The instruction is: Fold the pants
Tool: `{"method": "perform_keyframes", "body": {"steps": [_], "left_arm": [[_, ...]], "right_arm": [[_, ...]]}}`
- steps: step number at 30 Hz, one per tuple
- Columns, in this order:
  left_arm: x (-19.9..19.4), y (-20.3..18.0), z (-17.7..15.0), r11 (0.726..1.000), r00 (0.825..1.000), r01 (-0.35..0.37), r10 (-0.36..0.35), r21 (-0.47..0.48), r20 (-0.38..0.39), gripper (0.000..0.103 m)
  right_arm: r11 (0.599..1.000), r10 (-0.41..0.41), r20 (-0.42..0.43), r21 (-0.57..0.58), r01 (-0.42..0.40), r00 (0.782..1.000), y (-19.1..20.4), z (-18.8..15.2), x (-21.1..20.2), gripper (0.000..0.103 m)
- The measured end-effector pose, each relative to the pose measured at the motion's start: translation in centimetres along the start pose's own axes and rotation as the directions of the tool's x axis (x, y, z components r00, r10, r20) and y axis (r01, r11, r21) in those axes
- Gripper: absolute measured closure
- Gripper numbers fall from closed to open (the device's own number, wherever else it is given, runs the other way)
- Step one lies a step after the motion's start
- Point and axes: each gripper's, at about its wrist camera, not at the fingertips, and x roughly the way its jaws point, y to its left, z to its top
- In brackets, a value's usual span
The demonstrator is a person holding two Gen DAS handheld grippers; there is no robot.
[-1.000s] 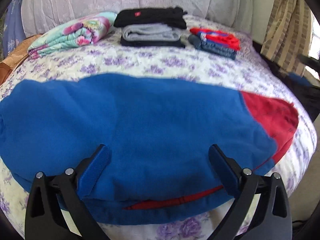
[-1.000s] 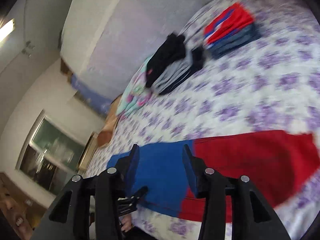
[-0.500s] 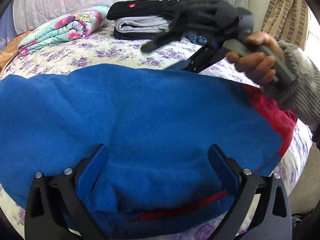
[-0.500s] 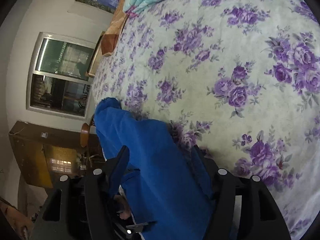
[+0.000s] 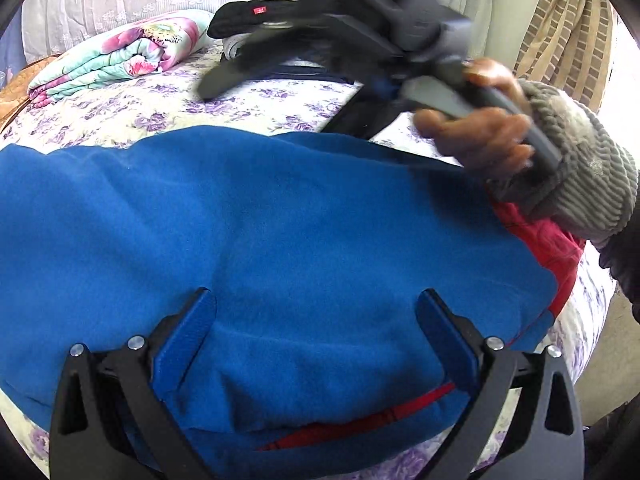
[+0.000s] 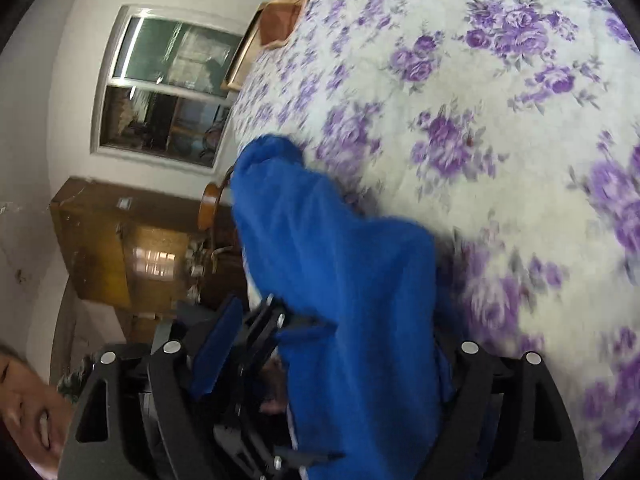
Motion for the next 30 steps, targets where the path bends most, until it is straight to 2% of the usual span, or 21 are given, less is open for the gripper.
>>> {"method": "perform_keyframes", "body": {"steps": [2,3,6,7,10,12,14,16,17,18,20,21,23,26,27,29,30], "left_arm": [[-0.1,0.0,-0.1,1.000,1.000,0.003,-0.003,-0.001,0.001,0.005],[-0.1,0.0,-0.1,1.000,1.000,0.004,-0.004,-0.001,0.001,0.005],[0.1,0.1,0.0,1.000,1.000,0.006,-0.006,0.005,-0.001,0.005],[0.1,0.2,0.0,1.000,1.000,0.008,-0.008,0.006,-0.001,0.005],[0.2,0.3,0.0,1.000,1.000,0.014,-0.014,0.008,-0.003,0.005],[0.2,0.4,0.0,1.000,1.000,0.019,-0.019,0.010,-0.002,0.005],[0.1,0.5,0.0,1.000,1.000,0.026,-0.026,0.010,-0.002,0.005],[0.1,0.5,-0.1,1.000,1.000,0.028,-0.028,0.010,0.000,0.005],[0.1,0.5,-0.1,1.000,1.000,0.028,-0.028,0.010,0.000,0.005],[0.0,0.5,-0.2,0.999,1.000,0.030,-0.030,0.011,0.003,0.005],[0.0,0.5,-0.2,0.999,0.999,0.034,-0.034,0.009,0.004,0.005],[0.0,0.5,-0.2,0.999,0.999,0.035,-0.035,0.008,0.004,0.005],[0.1,0.5,-0.1,0.999,0.999,0.035,-0.035,0.007,0.005,0.005],[0.2,0.3,-0.1,1.000,1.000,0.026,-0.026,0.009,0.003,0.005],[0.2,0.3,-0.1,1.000,1.000,0.024,-0.024,0.009,0.003,0.005],[0.2,0.3,-0.1,1.000,1.000,0.020,-0.020,0.010,0.004,0.005],[0.2,0.3,-0.1,1.000,1.000,0.018,-0.018,0.010,0.005,0.005]], "right_arm": [[0.998,0.046,0.053,0.033,-0.048,0.998,-0.4,0.8,0.2,0.017],[0.996,0.074,0.120,0.044,-0.080,0.990,-0.6,1.0,-0.5,0.017],[0.968,0.175,0.258,0.131,-0.214,0.950,-2.4,1.1,-3.0,0.023],[0.965,0.169,0.276,0.147,-0.215,0.946,-2.9,1.0,-3.3,0.025],[0.980,0.081,0.266,0.156,-0.126,0.961,-3.5,0.7,-3.7,0.043],[0.976,0.043,0.239,0.195,-0.092,0.970,-4.7,0.6,-4.0,0.066],[0.975,0.027,0.216,0.212,-0.073,0.976,-5.1,0.4,-4.3,0.072],[0.981,-0.053,0.208,0.192,0.013,0.977,-4.3,0.3,-5.5,0.068],[0.980,-0.098,0.248,0.192,0.050,0.964,-4.1,0.0,-6.8,0.049],[0.978,-0.131,0.312,0.196,0.071,0.941,-3.5,-0.3,-8.5,0.041],[0.977,-0.171,0.411,0.185,0.102,0.895,-1.5,-1.4,-10.9,0.041],[0.983,-0.156,0.433,0.160,0.094,0.888,-0.6,-2.1,-11.3,0.041],[0.991,-0.126,0.453,0.104,0.088,0.882,1.9,-3.8,-10.0,0.041],[0.992,-0.116,0.409,0.087,0.088,0.905,3.2,-5.4,-5.9,0.041],[0.989,-0.137,0.398,0.106,0.103,0.907,3.3,-5.3,-4.3,0.042],[0.969,-0.228,0.392,0.177,0.170,0.891,2.4,-4.3,-1.5,0.042],[0.953,-0.278,0.375,0.220,0.206,0.885,1.2,-3.8,-0.6,0.047]]}}
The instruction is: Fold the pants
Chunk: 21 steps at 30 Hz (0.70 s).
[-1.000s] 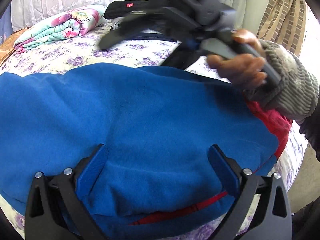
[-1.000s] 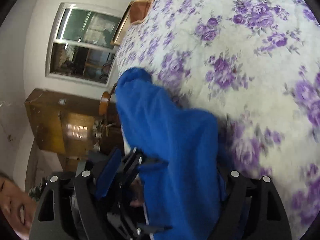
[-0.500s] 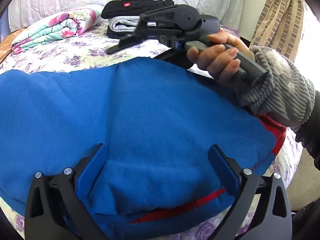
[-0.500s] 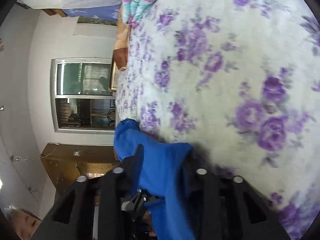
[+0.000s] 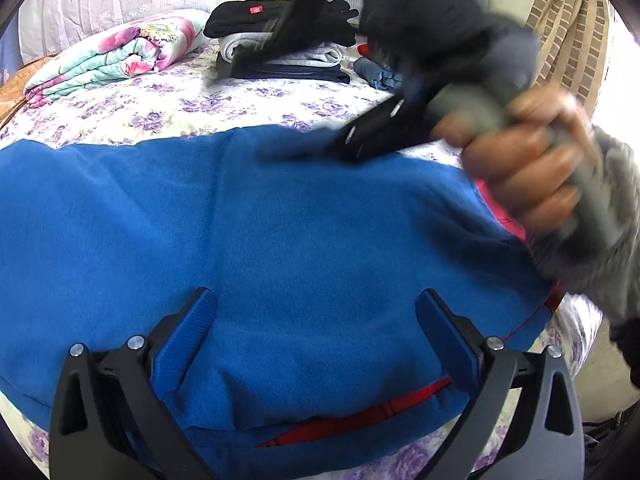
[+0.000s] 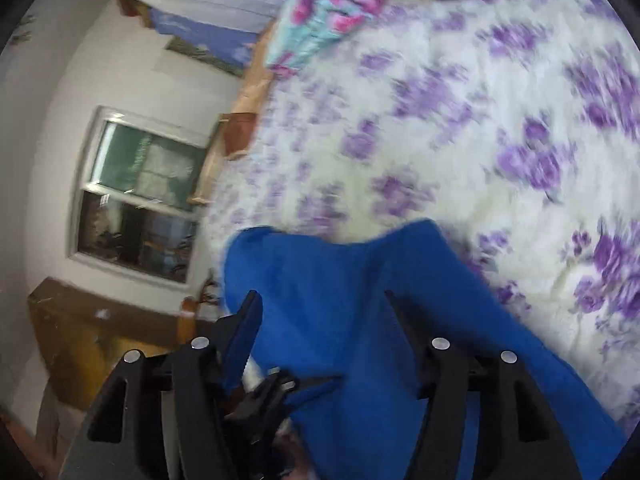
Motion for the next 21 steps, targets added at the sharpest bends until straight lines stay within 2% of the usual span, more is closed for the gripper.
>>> {"method": "perform_keyframes", "body": {"steps": [1,2,4,5,7,10,13,16,17,21], "left_arm": [[0.0,0.0,0.0,1.000,1.000,-0.002,0.002,-0.001,-0.001,0.005],[0.1,0.0,0.0,1.000,1.000,-0.004,0.004,-0.003,-0.003,0.005],[0.0,0.0,0.0,1.000,1.000,-0.006,0.006,-0.002,0.003,0.005],[0.0,0.0,0.0,1.000,1.000,-0.008,0.008,0.000,0.002,0.005],[0.0,-0.1,0.0,1.000,1.000,-0.011,0.011,0.000,0.004,0.005],[-0.4,-0.2,0.1,1.000,1.000,-0.023,0.023,-0.015,0.017,0.005],[-1.2,-0.4,0.5,0.998,0.997,-0.065,0.066,-0.019,0.030,0.005],[-2.3,-0.8,1.5,0.997,0.995,-0.079,0.080,-0.026,0.065,0.005],[-2.7,-1.2,2.0,0.998,0.994,-0.064,0.066,-0.027,0.083,0.005],[-3.0,-2.7,3.8,0.997,0.991,-0.071,0.073,-0.017,0.116,0.005]], "right_arm": [[1.000,-0.007,0.002,0.016,0.007,1.000,-0.6,0.1,0.3,0.053],[0.999,0.008,0.014,0.033,-0.008,1.000,-0.7,0.1,-0.3,0.054],[0.999,0.000,0.070,0.034,-0.002,0.998,0.2,-0.3,-2.1,0.049],[1.000,-0.002,0.113,0.010,0.001,0.994,0.8,-0.8,-3.4,0.039],[0.999,0.020,0.192,-0.034,-0.013,0.981,1.9,-2.7,-6.5,0.035],[0.999,0.007,0.332,-0.032,0.004,0.943,1.7,-6.9,-11.8,0.030],[0.997,-0.068,0.484,0.062,0.043,0.873,-1.1,-13.1,-17.6,0.027],[0.981,-0.158,0.613,0.188,0.051,0.774,-3.9,-20.2,-22.3,0.026],[0.972,-0.192,0.643,0.230,0.052,0.741,-4.7,-22.5,-23.8,0.026],[0.940,-0.290,0.696,0.335,0.060,0.657,-7.4,-28.9,-28.1,0.024]]}}
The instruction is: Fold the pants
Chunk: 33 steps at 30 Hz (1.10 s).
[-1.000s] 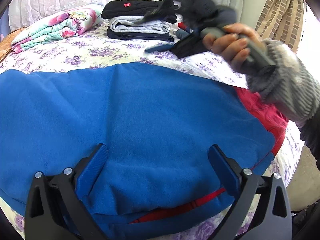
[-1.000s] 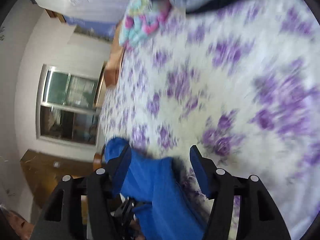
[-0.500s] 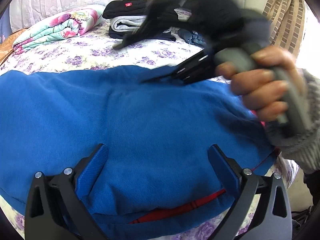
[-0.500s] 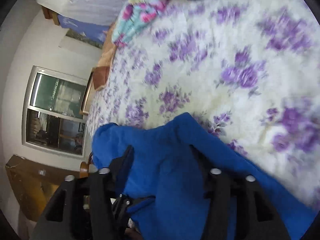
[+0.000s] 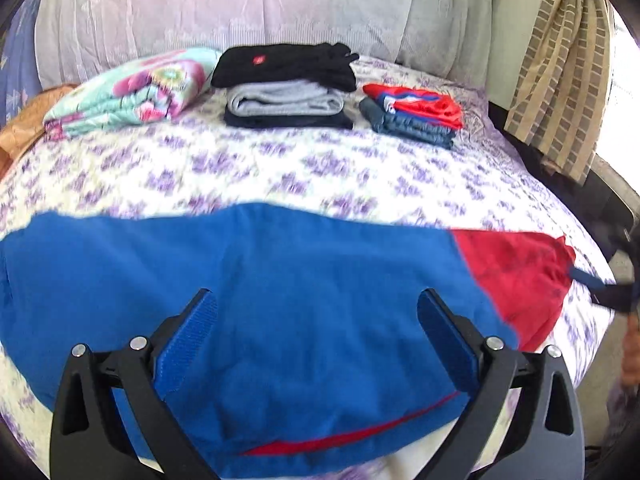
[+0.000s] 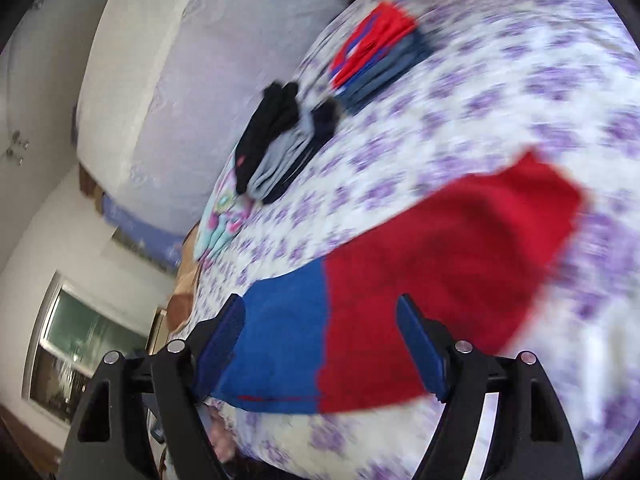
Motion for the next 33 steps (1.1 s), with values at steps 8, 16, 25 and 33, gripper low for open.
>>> {"method": "perform_keyframes", "body": {"steps": [8,16,25,33], "left_arm": [[4.7,-1.0,-1.8,0.994,0.977,-0.110,0.108,0.003,-0.183,0.005],[3.6,0.0,-2.0,0.996,0.985,-0.070,0.061,-0.048,-0.163,0.004],[4.3,0.2,-2.8,0.988,0.973,-0.150,0.152,0.022,-0.177,0.004],[1.9,2.3,-2.1,0.993,0.988,-0.102,0.094,-0.057,-0.125,0.004]], "right_arm": [[0.986,-0.052,0.084,0.165,0.037,0.995,-5.5,-0.8,-2.1,0.024],[0.968,-0.096,0.074,0.241,0.076,0.993,-7.8,-0.4,1.2,0.025],[0.962,-0.129,0.126,0.255,0.094,0.984,-9.0,0.4,3.2,0.065],[0.984,-0.149,0.234,0.135,0.120,0.961,-5.4,0.5,2.4,0.078]]}}
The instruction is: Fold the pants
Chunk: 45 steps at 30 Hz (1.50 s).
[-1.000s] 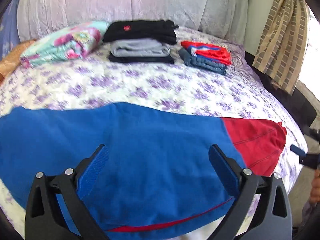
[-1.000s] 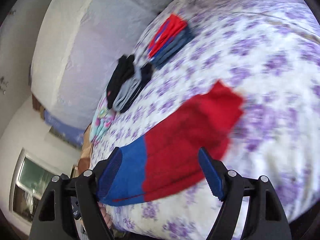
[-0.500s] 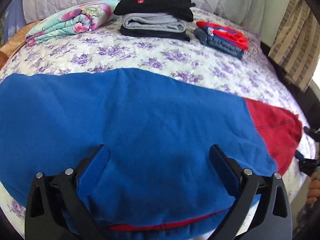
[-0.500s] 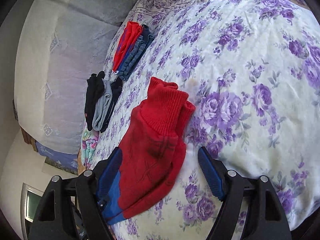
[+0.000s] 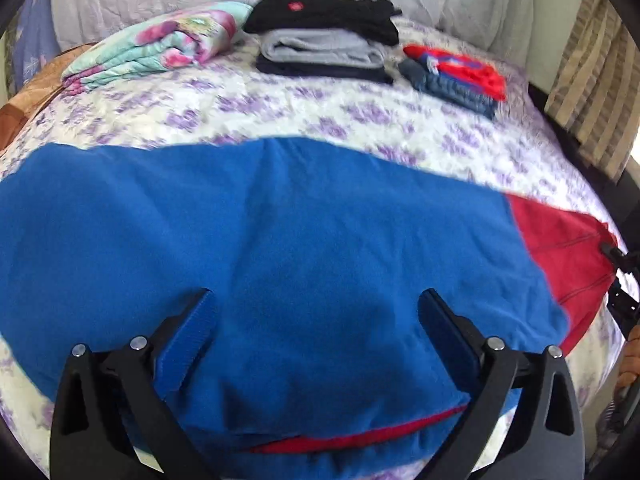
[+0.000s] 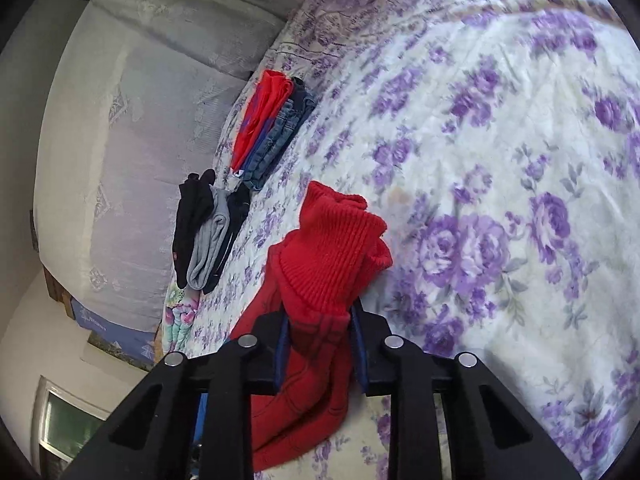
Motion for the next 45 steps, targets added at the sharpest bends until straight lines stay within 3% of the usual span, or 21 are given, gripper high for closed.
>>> {"method": "perform_keyframes", "body": {"steps": [3,6,10,13,14,16,17,19,21,24,25,26,27,31,32,34,36,39,42,44,45], "left_arm": [[-3.2,3.1,0.4,0.995,0.990,-0.096,0.099,-0.035,0.103,0.004],[-5.8,8.2,0.4,0.973,0.970,-0.177,0.197,-0.147,0.141,0.004],[-8.6,14.4,-0.6,0.925,0.949,-0.215,0.274,-0.314,0.158,0.004],[-9.9,17.1,-1.1,0.897,0.939,-0.220,0.301,-0.384,0.166,0.004],[-10.3,17.9,-1.2,0.888,0.935,-0.224,0.313,-0.401,0.170,0.004],[-11.0,18.9,-1.4,0.879,0.928,-0.228,0.326,-0.418,0.180,0.004],[-11.2,19.3,-1.5,0.877,0.926,-0.229,0.330,-0.421,0.183,0.004],[-11.4,19.9,-1.5,0.873,0.924,-0.231,0.335,-0.429,0.185,0.004],[-11.6,20.5,-1.7,0.869,0.924,-0.228,0.335,-0.439,0.184,0.004],[-11.5,21.2,-2.1,0.861,0.927,-0.221,0.332,-0.458,0.176,0.004],[-11.4,21.3,-2.2,0.859,0.928,-0.217,0.328,-0.463,0.174,0.004],[-11.1,21.4,-2.3,0.857,0.932,-0.213,0.322,-0.468,0.166,0.004],[-10.8,21.4,-2.3,0.857,0.934,-0.212,0.319,-0.470,0.160,0.004],[-10.0,21.3,-2.4,0.858,0.947,-0.196,0.292,-0.475,0.137,0.004],[-10.1,21.2,-2.3,0.859,0.947,-0.195,0.291,-0.473,0.138,0.004],[-10.3,21.1,-2.3,0.860,0.942,-0.209,0.305,-0.466,0.142,0.004],[-10.6,21.2,-2.2,0.856,0.936,-0.223,0.321,-0.466,0.143,0.004],[-10.7,21.6,-2.4,0.850,0.938,-0.216,0.318,-0.481,0.140,0.004],[-10.5,21.7,-2.5,0.846,0.939,-0.224,0.321,-0.484,0.127,0.004],[-10.4,21.8,-2.5,0.844,0.938,-0.227,0.323,-0.486,0.122,0.004],[-10.4,21.8,-2.4,0.843,0.939,-0.227,0.322,-0.487,0.119,0.004]], "right_arm": [[0.977,-0.052,0.067,-0.205,0.065,0.996,5.1,-0.3,-0.8,0.078],[0.894,-0.082,0.133,-0.429,0.132,0.988,11.3,-1.8,-0.9,0.078],[0.727,-0.071,0.159,-0.668,0.160,0.985,18.9,-6.1,0.7,0.079],[0.552,-0.089,0.144,-0.817,0.170,0.986,23.3,-11.3,3.5,0.079],[0.472,-0.117,0.120,-0.867,0.162,0.986,24.4,-13.7,5.1,0.079],[0.355,-0.177,0.049,-0.928,0.110,0.983,25.6,-17.9,7.7,0.075],[0.308,-0.202,0.007,-0.949,0.071,0.979,25.7,-20.0,8.8,0.075],[0.263,-0.207,-0.025,-0.964,0.031,0.978,25.6,-22.1,9.1,0.073],[0.300,-0.171,-0.079,-0.954,-0.024,0.982,25.5,-21.6,8.0,0.073],[0.480,-0.088,-0.183,-0.869,-0.120,0.979,24.8,-17.9,5.6,0.066],[0.531,-0.048,-0.219,-0.832,-0.161,0.974,24.6,-16.7,4.9,0.059],[0.565,-0.014,-0.260,-0.799,-0.207,0.966,24.5,-16.0,4.3,0.033],[0.569,0.004,-0.290,-0.786,-0.240,0.957,24.5,-15.8,4.1,0.025],[0.472,-0.038,-0.290,-0.849,-0.238,0.956,25.1,-18.4,4.8,0.025],[0.470,-0.024,-0.292,-0.847,-0.247,0.956,25.1,-18.8,4.7,0.028],[0.495,0.002,-0.266,-0.837,-0.232,0.964,25.2,-18.6,4.5,0.028],[0.524,-0.032,-0.140,-0.846,-0.102,0.990,25.1,-17.3,4.8,0.034],[0.563,-0.102,-0.017,-0.825,0.044,0.995,24.6,-15.7,6.3,0.036],[0.551,-0.166,-0.048,-0.833,0.052,0.985,23.9,-16.7,8.3,0.036],[0.504,-0.218,-0.091,-0.863,0.032,0.972,23.3,-18.6,9.6,0.036],[0.473,-0.270,-0.134,-0.881,0.011,0.954,22.7,-19.9,10.9,0.035]]}}
